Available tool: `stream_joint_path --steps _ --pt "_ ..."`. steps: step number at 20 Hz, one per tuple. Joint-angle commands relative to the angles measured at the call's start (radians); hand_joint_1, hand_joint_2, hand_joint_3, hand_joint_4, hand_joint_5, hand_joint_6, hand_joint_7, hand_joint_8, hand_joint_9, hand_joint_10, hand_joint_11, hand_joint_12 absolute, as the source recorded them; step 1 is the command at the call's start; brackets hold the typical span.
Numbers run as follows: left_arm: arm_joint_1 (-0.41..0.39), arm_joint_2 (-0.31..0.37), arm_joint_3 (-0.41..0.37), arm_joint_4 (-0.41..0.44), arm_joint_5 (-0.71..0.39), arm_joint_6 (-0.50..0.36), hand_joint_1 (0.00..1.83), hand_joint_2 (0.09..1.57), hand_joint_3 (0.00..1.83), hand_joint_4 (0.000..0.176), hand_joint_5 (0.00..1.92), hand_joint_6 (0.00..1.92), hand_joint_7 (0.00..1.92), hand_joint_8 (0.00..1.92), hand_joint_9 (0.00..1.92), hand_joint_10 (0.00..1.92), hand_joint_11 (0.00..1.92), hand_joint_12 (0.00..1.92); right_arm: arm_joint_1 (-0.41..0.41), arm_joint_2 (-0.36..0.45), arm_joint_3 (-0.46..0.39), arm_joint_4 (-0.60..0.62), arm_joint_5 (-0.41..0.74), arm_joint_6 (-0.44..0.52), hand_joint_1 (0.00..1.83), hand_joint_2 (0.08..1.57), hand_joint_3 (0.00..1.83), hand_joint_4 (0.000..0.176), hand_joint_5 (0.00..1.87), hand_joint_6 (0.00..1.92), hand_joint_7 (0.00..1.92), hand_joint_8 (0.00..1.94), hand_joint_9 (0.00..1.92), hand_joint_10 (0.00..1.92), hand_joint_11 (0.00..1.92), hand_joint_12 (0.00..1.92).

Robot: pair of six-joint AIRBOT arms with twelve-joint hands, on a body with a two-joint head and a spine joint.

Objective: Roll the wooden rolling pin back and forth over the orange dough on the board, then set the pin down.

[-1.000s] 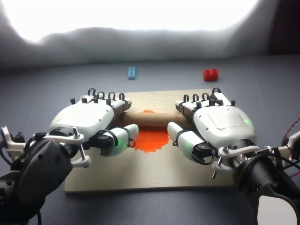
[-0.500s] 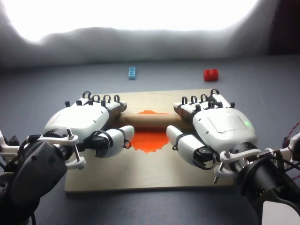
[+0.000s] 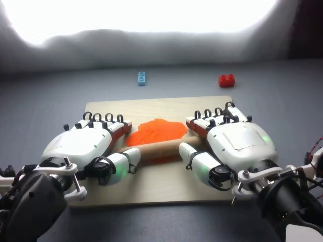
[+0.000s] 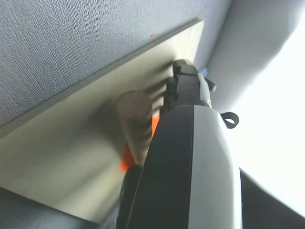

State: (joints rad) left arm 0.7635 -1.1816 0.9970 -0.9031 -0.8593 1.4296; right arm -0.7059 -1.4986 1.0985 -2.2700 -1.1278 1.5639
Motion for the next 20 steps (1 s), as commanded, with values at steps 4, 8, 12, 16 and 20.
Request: stream_joint_path --steps 4,8,12,16,20 --pt "0.006 0.003 0.003 0.032 -0.068 -0.015 0.00 1.55 0.00 0.000 0.19 0.00 0.23 0.00 0.21 0.00 0.00 0.32 -0.002 0.010 -0.005 -0.080 -0.090 0.001 0.00 1.52 0.00 0.000 0.39 0.00 0.42 0.00 0.39 0.00 0.00 0.99" --pt "0.020 0.006 -0.005 0.053 -0.068 -0.040 0.00 1.55 0.00 0.000 0.20 0.00 0.24 0.00 0.22 0.00 0.00 0.33 -0.012 0.015 -0.012 -0.094 -0.096 0.001 0.00 1.52 0.00 0.000 0.41 0.01 0.44 0.01 0.40 0.01 0.00 0.99" --pt "0.026 0.011 -0.013 0.072 -0.068 -0.071 0.00 1.55 0.00 0.000 0.20 0.01 0.25 0.00 0.22 0.00 0.00 0.33 -0.024 0.022 -0.022 -0.114 -0.104 0.001 0.00 1.52 0.00 0.000 0.40 0.01 0.44 0.00 0.40 0.01 0.00 0.97" --pt "0.035 0.015 -0.023 0.093 -0.068 -0.103 0.00 1.55 0.00 0.000 0.20 0.00 0.22 0.00 0.18 0.00 0.00 0.29 -0.032 0.028 -0.026 -0.129 -0.109 -0.001 0.00 1.52 0.00 0.000 0.42 0.01 0.45 0.00 0.41 0.01 0.00 1.06" --pt "0.057 0.022 -0.034 0.111 -0.080 -0.134 0.00 1.56 0.00 0.000 0.20 0.00 0.24 0.01 0.21 0.01 0.00 0.32 -0.045 0.034 -0.040 -0.159 -0.121 -0.001 0.00 1.52 0.00 0.000 0.40 0.00 0.42 0.00 0.39 0.00 0.00 1.03"
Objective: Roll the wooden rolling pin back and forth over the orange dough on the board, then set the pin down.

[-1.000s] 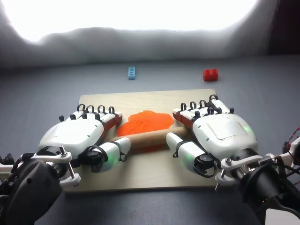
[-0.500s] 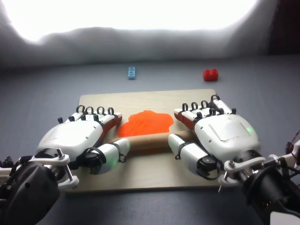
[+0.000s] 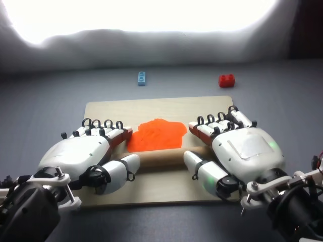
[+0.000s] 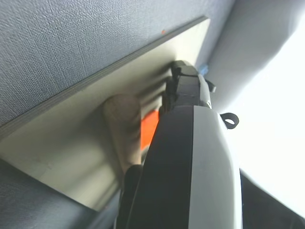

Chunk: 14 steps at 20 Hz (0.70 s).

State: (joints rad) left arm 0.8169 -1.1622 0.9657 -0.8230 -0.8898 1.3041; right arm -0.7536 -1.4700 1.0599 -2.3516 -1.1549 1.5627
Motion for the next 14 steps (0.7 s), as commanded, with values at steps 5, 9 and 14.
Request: stream_joint_path --steps 5,9,14 --pt "0.017 0.023 -0.024 0.031 -0.049 -0.017 0.00 1.55 0.00 0.000 0.21 0.00 0.23 0.00 0.20 0.00 0.00 0.30 -0.010 0.012 -0.012 -0.095 -0.101 -0.001 0.00 1.52 0.00 0.000 0.41 0.01 0.43 0.00 0.40 0.00 0.00 1.00" --pt "0.022 0.030 -0.036 0.032 -0.049 -0.028 0.00 1.55 0.00 0.000 0.21 0.00 0.23 0.00 0.20 0.00 0.00 0.34 -0.012 0.012 -0.012 -0.095 -0.106 -0.002 0.00 1.52 0.00 0.000 0.40 0.00 0.42 0.00 0.39 0.00 0.00 1.00" --pt "0.023 0.043 -0.051 0.032 -0.049 -0.034 0.00 1.55 0.00 0.000 0.22 0.00 0.24 0.00 0.21 0.00 0.00 0.31 -0.020 0.014 -0.019 -0.095 -0.114 -0.012 0.00 1.52 0.00 0.000 0.37 0.00 0.39 0.00 0.37 0.00 0.00 0.92"
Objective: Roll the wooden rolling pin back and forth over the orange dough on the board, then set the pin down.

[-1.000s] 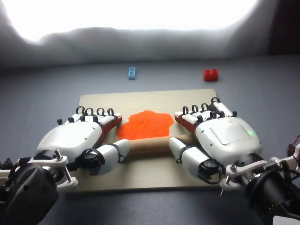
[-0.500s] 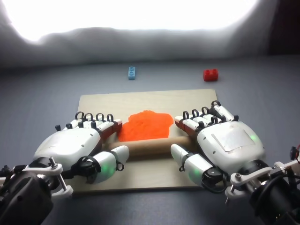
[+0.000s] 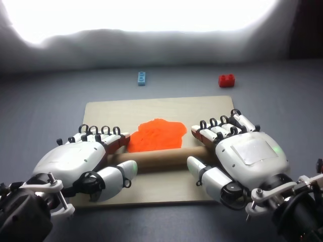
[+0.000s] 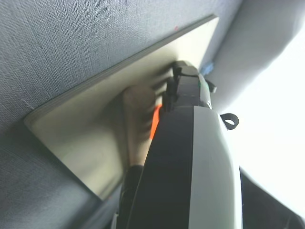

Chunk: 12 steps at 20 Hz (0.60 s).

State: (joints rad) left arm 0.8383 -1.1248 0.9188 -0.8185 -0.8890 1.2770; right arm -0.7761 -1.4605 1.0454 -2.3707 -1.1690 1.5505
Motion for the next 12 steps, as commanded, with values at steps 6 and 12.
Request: stream_joint_path --steps 6,12 --pt "0.003 0.019 -0.021 0.027 -0.050 -0.013 0.00 1.55 0.00 0.000 0.21 0.00 0.24 0.00 0.21 0.00 0.00 0.37 -0.005 0.006 -0.015 -0.085 -0.109 -0.010 0.00 1.52 0.00 0.000 0.40 0.01 0.41 0.00 0.39 0.01 0.00 0.96" --pt "0.018 0.024 -0.030 0.050 -0.067 -0.045 0.00 1.55 0.00 0.000 0.21 0.00 0.23 0.00 0.19 0.00 0.00 0.32 -0.011 0.007 -0.025 -0.092 -0.116 -0.017 0.00 1.52 0.00 0.000 0.40 0.00 0.42 0.00 0.40 0.01 0.00 1.01"
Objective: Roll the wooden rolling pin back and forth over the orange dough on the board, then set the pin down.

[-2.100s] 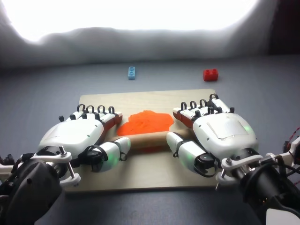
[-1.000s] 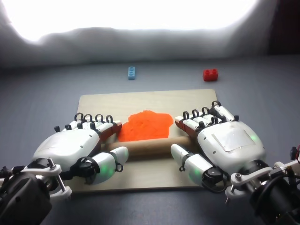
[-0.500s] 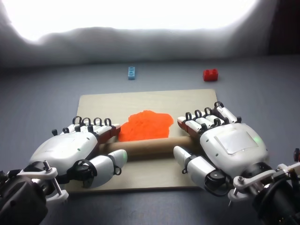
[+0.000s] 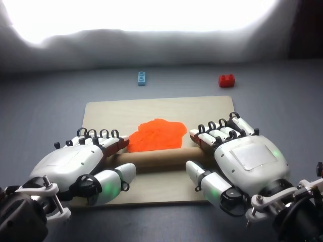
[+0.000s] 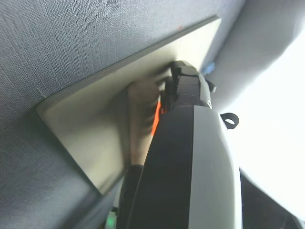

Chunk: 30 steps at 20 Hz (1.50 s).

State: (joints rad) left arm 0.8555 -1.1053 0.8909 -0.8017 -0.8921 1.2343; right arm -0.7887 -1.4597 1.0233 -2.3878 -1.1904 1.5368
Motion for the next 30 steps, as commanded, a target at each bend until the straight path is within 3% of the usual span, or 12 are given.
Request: stream_joint_path --steps 1,8,11,16,22,25,28,30 --pt "0.005 0.006 -0.005 0.035 -0.072 -0.009 0.00 1.55 0.00 0.000 0.21 0.00 0.23 0.00 0.20 0.00 0.00 0.37 0.001 0.006 -0.004 -0.076 -0.095 -0.004 0.00 1.52 0.00 0.000 0.41 0.01 0.42 0.00 0.40 0.01 0.00 1.01" --pt "0.045 0.004 -0.013 0.078 -0.140 -0.052 0.00 1.55 0.00 0.000 0.19 0.00 0.22 0.00 0.18 0.00 0.00 0.27 -0.004 0.007 -0.012 -0.085 -0.099 -0.009 0.00 1.52 0.00 0.000 0.40 0.00 0.41 0.00 0.39 0.01 0.00 1.00" --pt "0.083 -0.005 -0.016 0.109 -0.202 -0.074 0.00 1.55 0.00 0.000 0.22 0.01 0.24 0.00 0.20 0.01 0.00 0.36 -0.006 0.007 -0.014 -0.087 -0.101 -0.009 0.00 1.52 0.00 0.000 0.40 0.00 0.42 0.00 0.39 0.00 0.00 1.02" --pt "0.111 -0.038 -0.005 0.171 -0.266 -0.072 0.00 1.55 0.00 0.000 0.18 0.00 0.21 0.00 0.18 0.00 0.00 0.21 -0.007 0.007 -0.019 -0.087 -0.103 -0.012 0.00 1.52 0.00 0.000 0.38 0.00 0.39 0.00 0.36 0.00 0.00 0.89" --pt "0.126 -0.087 0.017 0.190 -0.323 -0.060 0.00 1.56 0.00 0.000 0.19 0.00 0.20 0.00 0.15 0.00 0.00 0.14 -0.017 0.007 -0.020 -0.087 -0.103 -0.013 0.00 1.52 0.00 0.000 0.40 0.01 0.43 0.01 0.40 0.01 0.00 1.02" --pt "0.140 -0.099 0.017 0.196 -0.356 -0.058 0.00 1.55 0.00 0.000 0.19 0.00 0.21 0.00 0.17 0.00 0.00 0.17 -0.022 0.009 -0.020 -0.087 -0.103 -0.013 0.00 1.52 0.00 0.000 0.37 0.00 0.39 0.01 0.34 0.01 0.00 0.88" --pt "0.160 -0.117 0.015 0.201 -0.398 -0.058 0.00 1.54 0.00 0.000 0.21 0.00 0.23 0.00 0.19 0.01 0.00 0.27 -0.023 0.009 -0.020 -0.087 -0.103 -0.013 0.00 1.52 0.00 0.000 0.39 0.01 0.41 0.01 0.37 0.02 0.00 0.93" --pt "0.165 -0.124 0.017 0.219 -0.407 -0.054 0.00 1.54 0.00 0.000 0.21 0.00 0.22 0.00 0.18 0.00 0.00 0.28 -0.023 0.009 -0.020 -0.088 -0.101 -0.013 0.00 1.52 0.00 0.000 0.39 0.01 0.40 0.00 0.34 0.00 0.00 0.86"
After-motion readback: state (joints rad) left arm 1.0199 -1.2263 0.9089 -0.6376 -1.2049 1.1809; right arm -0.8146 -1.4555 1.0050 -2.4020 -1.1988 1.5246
